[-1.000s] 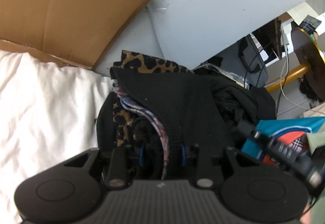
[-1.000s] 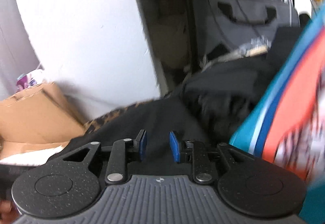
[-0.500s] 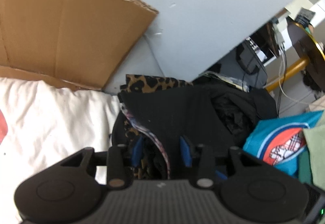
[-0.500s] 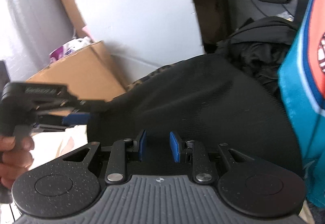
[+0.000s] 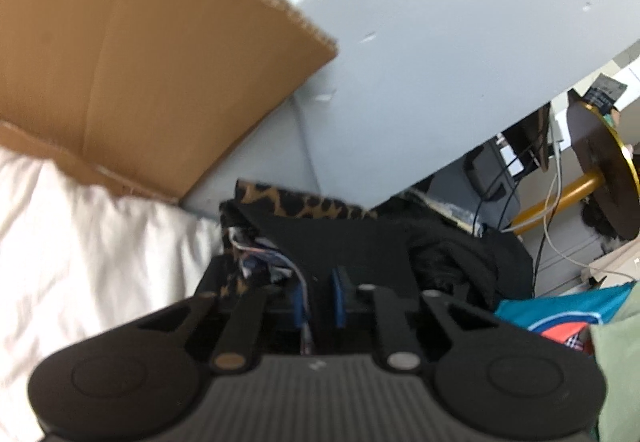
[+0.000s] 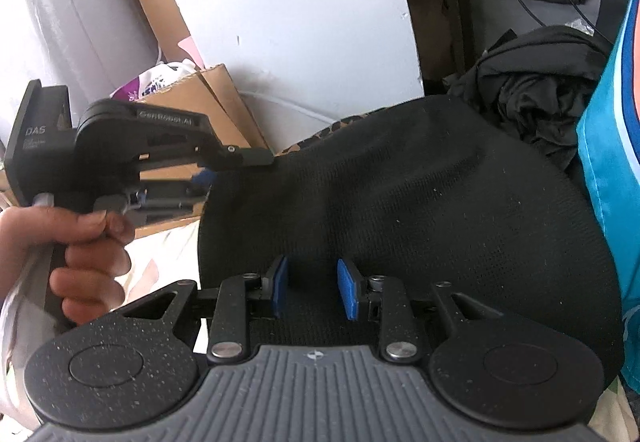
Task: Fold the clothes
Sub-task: 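Press the shorts flat on the pile with both tools and open them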
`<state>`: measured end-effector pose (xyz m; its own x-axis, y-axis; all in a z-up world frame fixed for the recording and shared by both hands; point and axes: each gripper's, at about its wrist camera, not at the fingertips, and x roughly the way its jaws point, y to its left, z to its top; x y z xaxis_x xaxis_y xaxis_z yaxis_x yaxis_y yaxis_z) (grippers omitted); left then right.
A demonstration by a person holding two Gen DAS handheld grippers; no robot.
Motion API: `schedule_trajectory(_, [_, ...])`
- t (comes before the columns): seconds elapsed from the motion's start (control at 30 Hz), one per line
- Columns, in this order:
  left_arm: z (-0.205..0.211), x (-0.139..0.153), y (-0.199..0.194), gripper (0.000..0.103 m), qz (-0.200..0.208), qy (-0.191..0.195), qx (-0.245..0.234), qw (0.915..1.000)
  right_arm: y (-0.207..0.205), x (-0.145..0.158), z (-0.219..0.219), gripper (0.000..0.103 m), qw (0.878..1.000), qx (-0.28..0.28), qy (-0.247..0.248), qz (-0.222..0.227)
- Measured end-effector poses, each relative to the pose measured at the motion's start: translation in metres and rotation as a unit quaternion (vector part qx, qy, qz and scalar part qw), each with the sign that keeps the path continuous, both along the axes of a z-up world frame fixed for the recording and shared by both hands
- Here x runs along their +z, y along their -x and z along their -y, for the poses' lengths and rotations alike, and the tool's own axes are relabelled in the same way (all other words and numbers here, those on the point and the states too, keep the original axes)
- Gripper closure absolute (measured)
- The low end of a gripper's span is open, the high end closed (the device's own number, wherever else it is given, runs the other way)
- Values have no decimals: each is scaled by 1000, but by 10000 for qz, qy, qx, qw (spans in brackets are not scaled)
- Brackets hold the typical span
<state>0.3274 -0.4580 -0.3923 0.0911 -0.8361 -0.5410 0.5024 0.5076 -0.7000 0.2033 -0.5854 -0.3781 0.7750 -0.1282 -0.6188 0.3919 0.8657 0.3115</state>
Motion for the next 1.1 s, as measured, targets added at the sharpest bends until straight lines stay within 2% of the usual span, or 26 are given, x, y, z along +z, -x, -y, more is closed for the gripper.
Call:
schedule_trajectory(0.03, [1, 2, -1, 97, 58, 15, 8, 10000, 0, 1, 0, 71, 10000, -2, -14, 22])
schedule_trajectory(0.13, [4, 6, -6, 98, 336, -79, 85, 9994, -3, 3, 0, 71, 9998, -24, -149, 129])
schedule_trajectory(0.27, [8, 8, -14, 99, 538, -238, 174, 9981, -12, 1, -6, 71, 9998, 76, -75, 137])
schedule_trajectory(0.33, [11, 8, -16, 98, 610, -375, 171, 9973, -16, -5, -7, 69, 9999, 66, -52, 99])
schedule_trajectory(0.37, [12, 8, -17, 98, 657, -448, 161, 9967, -18, -8, -8, 63, 9999, 60, -40, 80])
schedule_trajectory(0.47, [11, 9, -19, 94, 747, -588, 151, 9954, -21, -15, -10, 62, 10000, 47, 1, 44])
schedule_trajectory(0.57, [6, 5, -23, 83, 649, -842, 198, 9941, -22, -16, -13, 61, 10000, 52, 57, 35])
schedule_trajectory(0.63, [2, 6, -24, 59, 798, -1057, 373, 9905, -21, -15, -13, 59, 10000, 48, 44, 40])
schedule_trajectory(0.67, [-2, 9, -25, 56, 832, -1060, 422, 9900, -19, -15, -12, 59, 10000, 33, 0, 56])
schedule_trajectory(0.77, [-9, 16, -27, 57, 881, -1036, 418, 9898, -12, -11, -7, 59, 9998, -15, -156, 155])
schedule_trajectory(0.83, [-9, 27, -20, 63, 1143, -1084, 235, 9872, -5, -8, -2, 60, 9992, -133, -283, 268])
schedule_trajectory(0.9, [-9, 38, -11, 63, 1364, -1047, 49, 9851, 3, -7, 7, 60, 9976, -336, -483, 373])
schedule_trajectory(1.1, [-5, 58, 24, 72, 1441, -753, -491, 9855, 19, -5, 31, 60, 9970, -702, -114, 307])
